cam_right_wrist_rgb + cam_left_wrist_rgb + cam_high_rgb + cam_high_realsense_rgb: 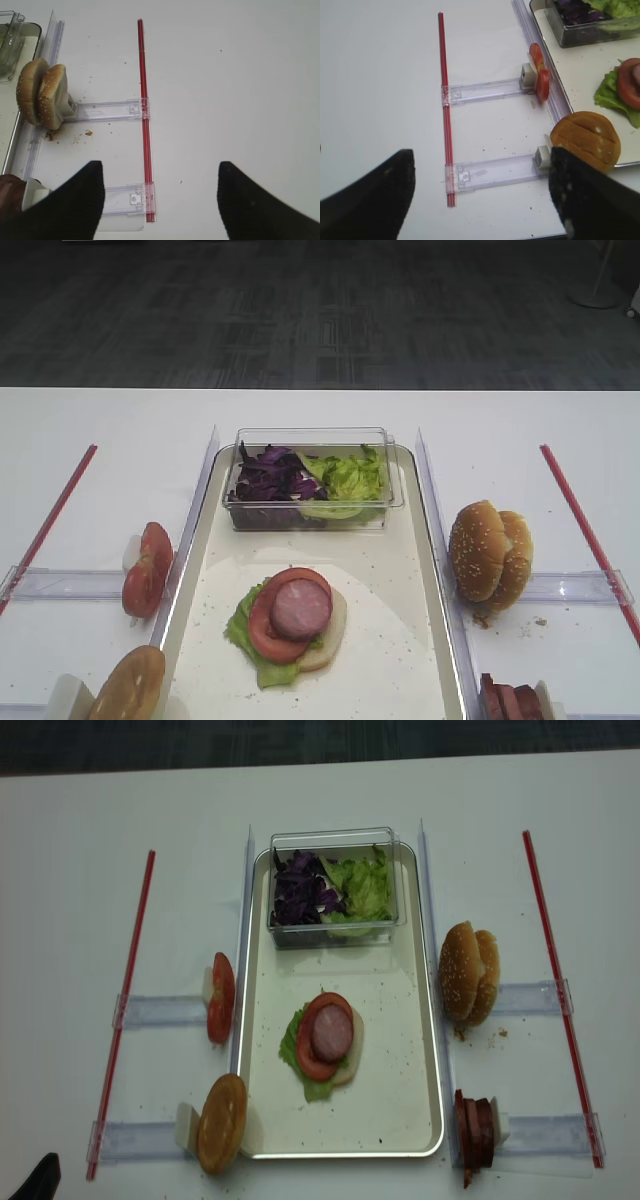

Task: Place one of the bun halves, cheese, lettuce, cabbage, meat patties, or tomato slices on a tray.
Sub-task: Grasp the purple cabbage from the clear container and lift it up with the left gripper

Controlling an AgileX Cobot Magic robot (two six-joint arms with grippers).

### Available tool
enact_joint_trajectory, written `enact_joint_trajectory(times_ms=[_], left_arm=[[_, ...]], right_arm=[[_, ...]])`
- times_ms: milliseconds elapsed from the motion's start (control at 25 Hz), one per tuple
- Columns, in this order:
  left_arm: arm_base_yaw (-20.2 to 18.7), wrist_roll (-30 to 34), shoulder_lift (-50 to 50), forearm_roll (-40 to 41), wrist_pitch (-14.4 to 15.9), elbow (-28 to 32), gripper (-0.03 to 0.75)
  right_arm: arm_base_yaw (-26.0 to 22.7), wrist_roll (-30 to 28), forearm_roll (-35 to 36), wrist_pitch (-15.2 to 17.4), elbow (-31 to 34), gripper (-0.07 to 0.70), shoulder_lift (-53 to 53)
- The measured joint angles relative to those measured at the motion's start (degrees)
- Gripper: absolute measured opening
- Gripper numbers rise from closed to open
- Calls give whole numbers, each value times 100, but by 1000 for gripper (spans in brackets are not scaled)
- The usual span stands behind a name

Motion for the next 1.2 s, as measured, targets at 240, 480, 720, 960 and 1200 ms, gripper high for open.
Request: enact_joint_trajectory(times_ms=[240, 480, 720, 960, 1200], left_arm=[[0, 0, 0, 0, 0, 0, 510], [0, 0, 0, 0, 0, 0, 510], [0, 0, 0, 0, 0, 0, 510], [0, 0, 0, 0, 0, 0, 510], [0, 0, 0, 0, -81, 0, 510]], right_arm=[[0, 0, 0, 0, 0, 508, 0], [0, 0, 0, 0, 0, 508, 0], [0, 0, 0, 0, 0, 508, 0], [0, 0, 0, 0, 0, 508, 0], [0, 0, 0, 0, 0, 508, 0]])
